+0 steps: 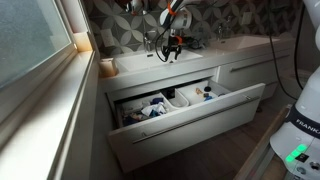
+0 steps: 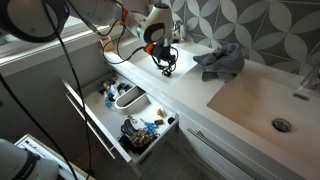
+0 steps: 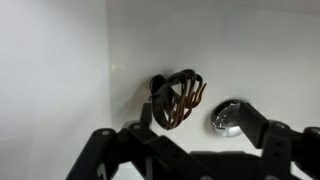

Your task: Put the black object on the top of the sink

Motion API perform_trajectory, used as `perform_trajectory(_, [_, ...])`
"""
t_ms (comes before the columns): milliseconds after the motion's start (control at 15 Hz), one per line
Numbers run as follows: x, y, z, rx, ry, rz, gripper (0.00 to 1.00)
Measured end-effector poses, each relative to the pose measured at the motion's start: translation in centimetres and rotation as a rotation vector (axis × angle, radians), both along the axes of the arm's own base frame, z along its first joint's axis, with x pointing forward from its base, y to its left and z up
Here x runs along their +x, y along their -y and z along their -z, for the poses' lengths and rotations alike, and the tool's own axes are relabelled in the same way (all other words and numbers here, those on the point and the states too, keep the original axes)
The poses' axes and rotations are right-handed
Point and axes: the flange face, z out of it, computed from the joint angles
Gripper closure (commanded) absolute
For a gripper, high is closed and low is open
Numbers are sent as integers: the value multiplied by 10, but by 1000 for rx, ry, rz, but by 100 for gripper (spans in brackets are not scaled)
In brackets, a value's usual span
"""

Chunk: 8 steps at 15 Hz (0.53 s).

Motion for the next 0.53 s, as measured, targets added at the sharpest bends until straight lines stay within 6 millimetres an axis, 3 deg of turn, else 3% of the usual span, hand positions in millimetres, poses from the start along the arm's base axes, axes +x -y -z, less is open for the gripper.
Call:
perform_trajectory(133, [2,0,4,7,-17,5,32])
perform_trajectory(200, [2,1,6,10,-24,6,40])
perform_trajectory(533, [6,4,17,13,-43,16,43])
